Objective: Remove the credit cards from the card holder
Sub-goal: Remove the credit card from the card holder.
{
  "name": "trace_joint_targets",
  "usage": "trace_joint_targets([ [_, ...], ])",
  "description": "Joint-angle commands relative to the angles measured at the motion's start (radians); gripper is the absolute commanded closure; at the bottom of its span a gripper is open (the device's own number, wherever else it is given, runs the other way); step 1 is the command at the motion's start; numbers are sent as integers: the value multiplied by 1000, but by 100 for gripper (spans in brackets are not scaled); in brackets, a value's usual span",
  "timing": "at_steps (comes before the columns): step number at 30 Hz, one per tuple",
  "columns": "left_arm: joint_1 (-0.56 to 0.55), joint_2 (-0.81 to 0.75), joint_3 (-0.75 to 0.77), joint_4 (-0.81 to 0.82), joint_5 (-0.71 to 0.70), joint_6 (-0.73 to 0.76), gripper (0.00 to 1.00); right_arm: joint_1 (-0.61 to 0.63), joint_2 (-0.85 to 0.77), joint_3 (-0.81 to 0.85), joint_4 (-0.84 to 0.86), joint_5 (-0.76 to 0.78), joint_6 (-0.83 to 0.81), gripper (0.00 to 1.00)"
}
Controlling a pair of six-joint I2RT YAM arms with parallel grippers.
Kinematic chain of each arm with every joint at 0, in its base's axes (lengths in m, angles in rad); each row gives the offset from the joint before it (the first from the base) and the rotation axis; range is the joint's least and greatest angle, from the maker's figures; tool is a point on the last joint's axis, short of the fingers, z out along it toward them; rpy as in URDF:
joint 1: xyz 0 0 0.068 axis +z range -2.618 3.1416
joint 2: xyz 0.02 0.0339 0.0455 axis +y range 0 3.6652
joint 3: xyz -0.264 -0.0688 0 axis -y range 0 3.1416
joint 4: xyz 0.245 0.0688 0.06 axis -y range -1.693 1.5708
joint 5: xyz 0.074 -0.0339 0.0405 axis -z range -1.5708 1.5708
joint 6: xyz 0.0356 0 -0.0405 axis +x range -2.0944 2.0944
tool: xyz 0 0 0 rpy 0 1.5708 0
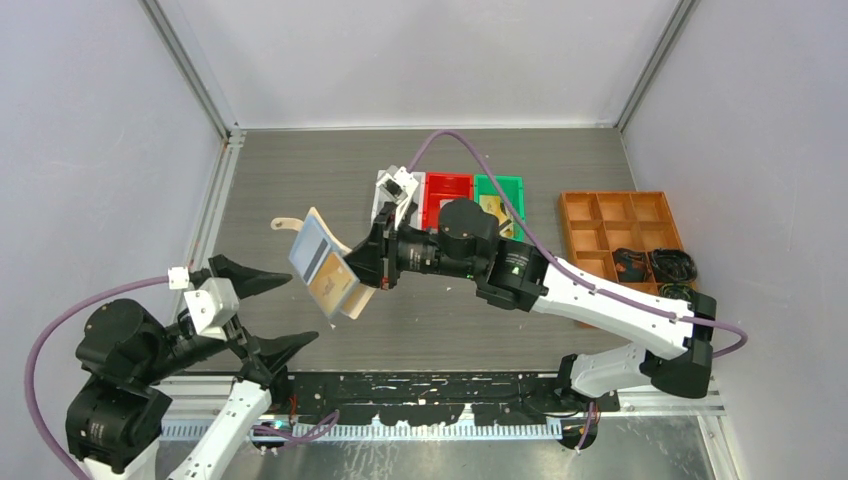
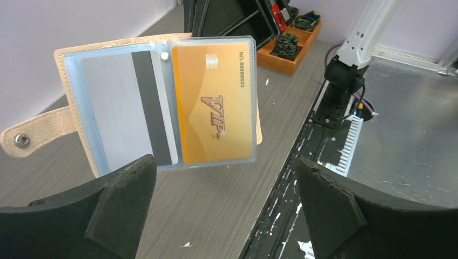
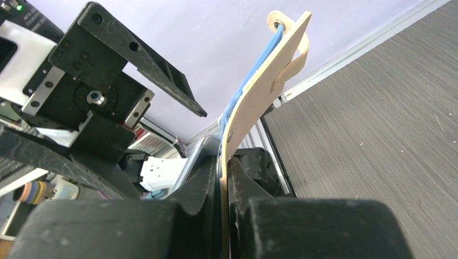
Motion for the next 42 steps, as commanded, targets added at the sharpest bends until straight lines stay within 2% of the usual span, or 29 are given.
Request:
trace_joint_targets([
  [1, 0, 24, 34, -54, 26, 10, 1, -2, -73, 39, -16, -63, -98, 99],
  [4, 0, 24, 15, -13, -61, 10, 5, -2, -79, 46, -39, -101, -116, 99],
  [7, 0, 25, -21, 59, -225, -1, 10, -2, -86, 46, -46, -145, -131, 99],
  [10, 0, 21, -34, 125, -316, -35, 4, -2, -96, 37, -57, -192, -153, 99],
  [12, -1, 28, -22, 123, -227, -93, 1, -3, -104, 33, -63, -216, -169, 99],
  [15, -1, 54, -12, 101, -41, -189, 0, -2, -111, 36, -72, -261, -199, 99],
  [18, 0, 88, -1, 52, 67, -204, 0, -3, -119, 39, -87, -279, -219, 99],
  [22, 0, 105, -2, 14, 90, -200, 0, -2, -137, 27, -79, -314, -232, 99],
  [29, -1, 113, -1, 55, 106, -270, 0, -3, -173, 2, -79, -343, -270, 99],
  [35, -1, 134, -5, 154, 195, -433, 3, -3, -182, 3, -89, -340, -279, 99],
  [40, -1, 142, -23, 294, 264, -596, 10, -3, -180, 5, -100, -331, -282, 99],
  [42, -1, 146, -25, 331, 283, -627, 19, -3, -182, 0, -97, -326, -283, 99],
])
